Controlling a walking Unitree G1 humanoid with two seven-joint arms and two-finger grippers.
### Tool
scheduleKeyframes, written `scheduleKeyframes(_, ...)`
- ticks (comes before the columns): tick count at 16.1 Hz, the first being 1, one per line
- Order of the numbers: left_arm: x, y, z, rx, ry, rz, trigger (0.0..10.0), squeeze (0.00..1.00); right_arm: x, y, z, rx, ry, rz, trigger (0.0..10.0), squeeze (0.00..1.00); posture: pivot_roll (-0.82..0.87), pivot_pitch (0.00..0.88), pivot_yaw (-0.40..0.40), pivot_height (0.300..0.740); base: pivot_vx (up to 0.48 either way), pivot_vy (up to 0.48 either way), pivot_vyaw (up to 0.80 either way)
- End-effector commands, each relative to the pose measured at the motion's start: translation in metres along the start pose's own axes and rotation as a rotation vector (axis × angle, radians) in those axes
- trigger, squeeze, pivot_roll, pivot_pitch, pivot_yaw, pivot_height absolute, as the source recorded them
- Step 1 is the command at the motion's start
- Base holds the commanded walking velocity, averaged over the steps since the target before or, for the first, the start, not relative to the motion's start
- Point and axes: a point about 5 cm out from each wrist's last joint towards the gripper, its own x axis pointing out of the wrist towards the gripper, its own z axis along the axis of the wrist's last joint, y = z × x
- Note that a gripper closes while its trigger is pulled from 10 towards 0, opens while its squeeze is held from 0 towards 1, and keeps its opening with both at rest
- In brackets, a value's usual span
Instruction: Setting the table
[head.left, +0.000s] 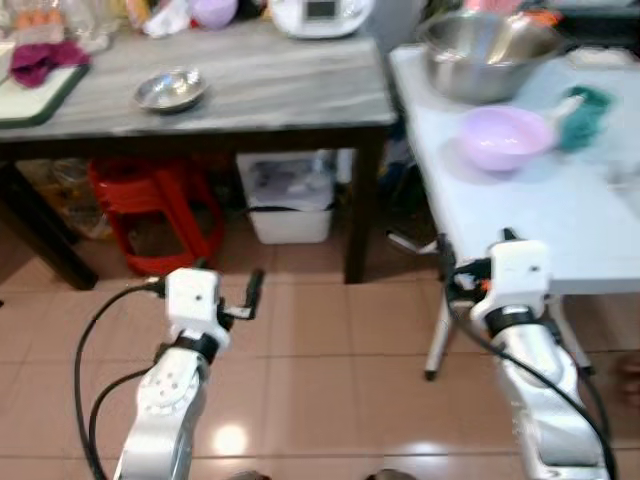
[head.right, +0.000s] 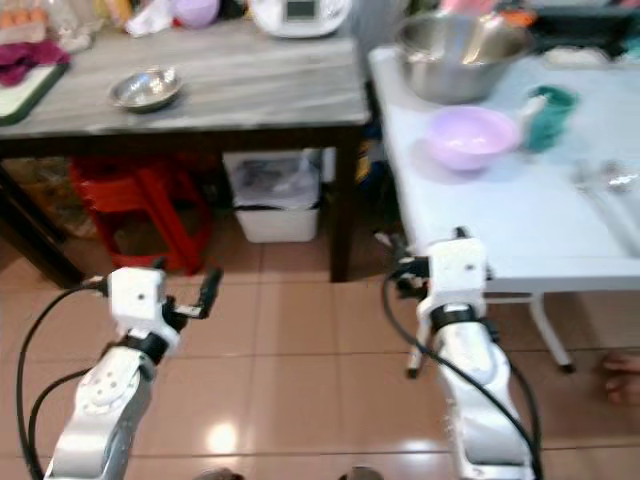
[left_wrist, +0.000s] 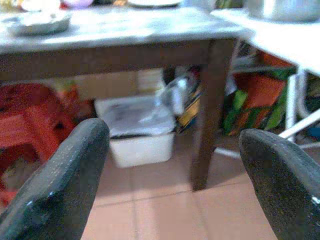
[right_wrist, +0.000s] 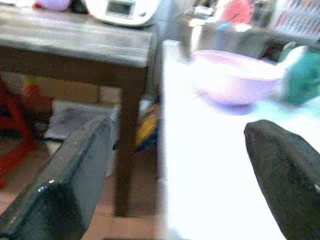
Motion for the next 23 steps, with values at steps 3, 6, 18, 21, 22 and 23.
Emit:
scheduleKeyframes(3,-0.003,0.009,-0.002,0.011,0.01,0.03,10.0,0.0,0.0,0.007,0.002,0.015,-0.009,0.02,10.0,0.0,-0.16,0.144,0.034,0.74,0.0,-0.48,0.0)
scheduleKeyframes(6,-0.002,0.008,-0.003,0.01,0.013,0.026,10.0,0.0,0.0,0.006,0.002,0.012,-0.008,0.02,10.0,0.0,-0.17,0.147,0.035,0.74,0.0,-0.48,0.0)
scheduleKeyframes(18,-0.002,-0.001,0.004,-0.047,-0.043,-0.045,10.0,0.0,0.001,0.008,0.002,0.01,-0.01,0.033,10.0,0.0,-0.17,0.146,0.033,0.74,0.0,-0.145,0.0)
scheduleKeyframes(21,-0.001,-0.002,0.004,-0.056,-0.046,-0.054,10.0,0.0,0.0,0.008,0.002,0.007,-0.009,0.035,10.0,0.0,-0.17,0.146,0.033,0.74,0.0,0.0,0.0)
scheduleKeyframes(22,-0.002,-0.002,0.005,-0.058,-0.048,-0.057,10.0,0.0,0.0,0.008,0.003,0.0,-0.013,0.037,10.0,0.0,-0.17,0.151,0.031,0.74,0.0,0.0,0.0)
scheduleKeyframes(23,-0.002,-0.003,0.006,-0.065,-0.052,-0.067,10.0,0.0,0.0,0.008,0.003,-0.008,-0.015,0.04,10.0,0.0,-0.17,0.152,0.03,0.74,0.255,0.0,0.0)
